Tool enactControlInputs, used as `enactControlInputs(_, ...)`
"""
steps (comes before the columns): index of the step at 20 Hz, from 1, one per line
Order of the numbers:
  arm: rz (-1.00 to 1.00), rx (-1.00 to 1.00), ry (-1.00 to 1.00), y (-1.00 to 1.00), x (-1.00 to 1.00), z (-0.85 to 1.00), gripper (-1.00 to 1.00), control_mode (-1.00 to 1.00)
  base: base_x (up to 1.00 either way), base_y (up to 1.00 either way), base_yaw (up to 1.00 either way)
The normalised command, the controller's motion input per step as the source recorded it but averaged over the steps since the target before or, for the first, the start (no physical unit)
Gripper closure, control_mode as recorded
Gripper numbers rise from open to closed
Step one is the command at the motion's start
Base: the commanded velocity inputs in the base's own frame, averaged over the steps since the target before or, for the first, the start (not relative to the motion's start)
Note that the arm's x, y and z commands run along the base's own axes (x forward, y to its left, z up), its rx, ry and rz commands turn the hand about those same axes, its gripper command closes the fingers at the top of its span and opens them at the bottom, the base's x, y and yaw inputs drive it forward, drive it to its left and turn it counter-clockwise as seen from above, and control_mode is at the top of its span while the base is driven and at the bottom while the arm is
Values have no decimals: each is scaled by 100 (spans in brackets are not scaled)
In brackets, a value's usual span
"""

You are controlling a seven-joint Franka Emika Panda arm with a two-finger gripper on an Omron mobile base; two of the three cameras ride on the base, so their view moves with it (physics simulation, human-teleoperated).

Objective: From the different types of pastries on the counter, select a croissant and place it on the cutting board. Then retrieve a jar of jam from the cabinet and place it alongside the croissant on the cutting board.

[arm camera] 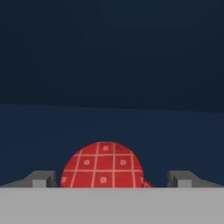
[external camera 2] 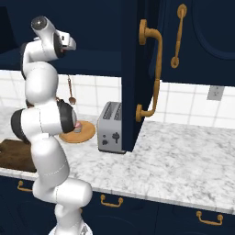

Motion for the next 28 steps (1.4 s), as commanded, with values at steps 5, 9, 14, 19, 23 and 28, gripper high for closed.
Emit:
enactControlInputs(5,0,0,4,0,47,-2,-100,-100,0,0,0)
enactControlInputs(9,0,0,10,20,41,-17,100,-100,0,0,0)
enactControlInputs(14,0,2,10,2,-12,9,100,-100,0,0,0)
enactControlInputs(19,-4,13,8,0,-93,70,100,-100,0,0,0)
enactControlInputs(23,-10,0,-10,14,-100,-15,100,-100,0,0,0)
enactControlInputs(28,-8,0,-20,29,-100,-28,100,-100,0,0,0)
